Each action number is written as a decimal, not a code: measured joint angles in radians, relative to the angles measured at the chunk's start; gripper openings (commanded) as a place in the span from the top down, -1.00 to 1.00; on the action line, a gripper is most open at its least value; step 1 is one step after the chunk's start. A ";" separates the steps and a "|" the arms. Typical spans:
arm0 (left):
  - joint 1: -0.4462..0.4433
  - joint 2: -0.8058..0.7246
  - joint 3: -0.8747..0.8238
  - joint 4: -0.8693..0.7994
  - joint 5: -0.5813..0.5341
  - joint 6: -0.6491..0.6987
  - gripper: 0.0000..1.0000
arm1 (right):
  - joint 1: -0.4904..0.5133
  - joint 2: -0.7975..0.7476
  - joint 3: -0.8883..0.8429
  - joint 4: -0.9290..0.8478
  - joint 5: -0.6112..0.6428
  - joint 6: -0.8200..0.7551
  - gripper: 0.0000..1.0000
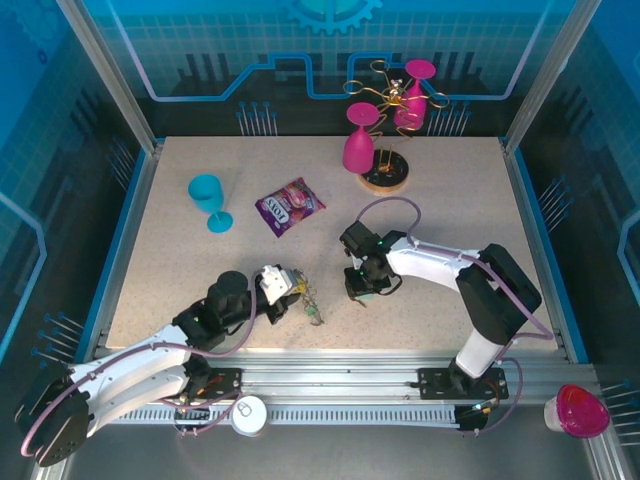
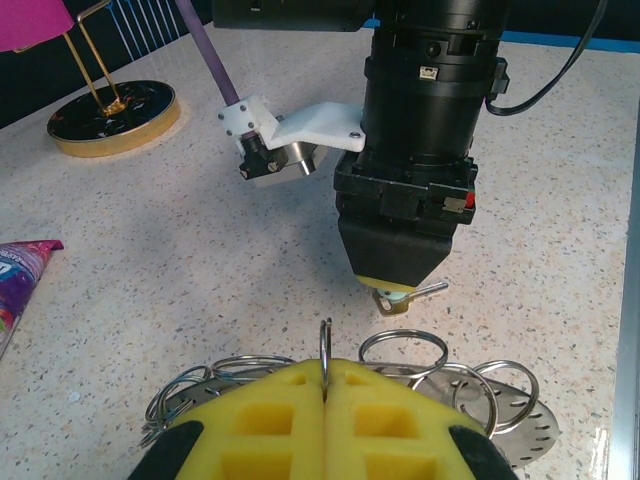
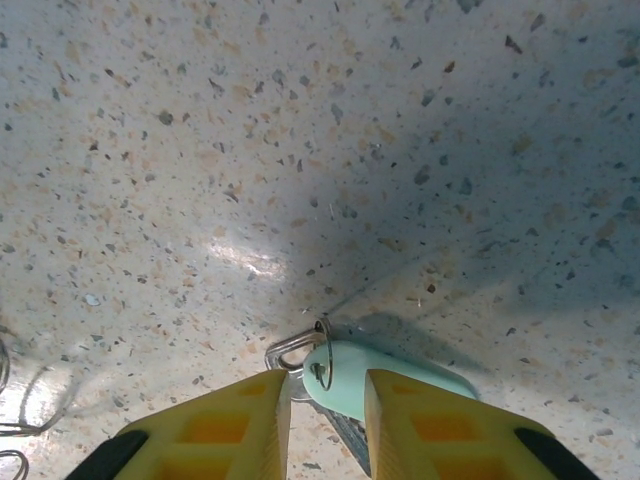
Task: Put the keys on the keyring
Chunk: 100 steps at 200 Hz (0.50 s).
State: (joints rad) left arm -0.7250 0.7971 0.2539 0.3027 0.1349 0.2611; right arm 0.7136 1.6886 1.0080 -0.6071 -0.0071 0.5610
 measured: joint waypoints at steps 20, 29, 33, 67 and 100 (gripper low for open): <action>0.000 0.000 0.000 0.000 0.000 0.003 1.00 | 0.000 0.006 0.002 -0.003 0.000 -0.005 0.53; 0.000 0.000 0.000 0.000 0.000 0.003 1.00 | 0.000 0.008 0.003 -0.004 0.000 -0.006 0.56; 0.000 0.000 0.000 0.000 0.000 0.004 1.00 | 0.000 0.010 0.003 -0.004 0.000 -0.008 0.57; 0.000 0.000 0.000 0.000 0.000 0.004 1.00 | 0.000 0.020 0.011 -0.005 0.000 -0.012 0.62; 0.000 0.000 0.000 0.000 0.000 0.004 1.00 | 0.000 0.026 0.015 -0.003 0.000 -0.012 0.64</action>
State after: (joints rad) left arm -0.7250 0.7971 0.2539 0.3023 0.1349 0.2649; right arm 0.7136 1.7142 1.0233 -0.6106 -0.0067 0.5491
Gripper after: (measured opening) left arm 0.047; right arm 0.186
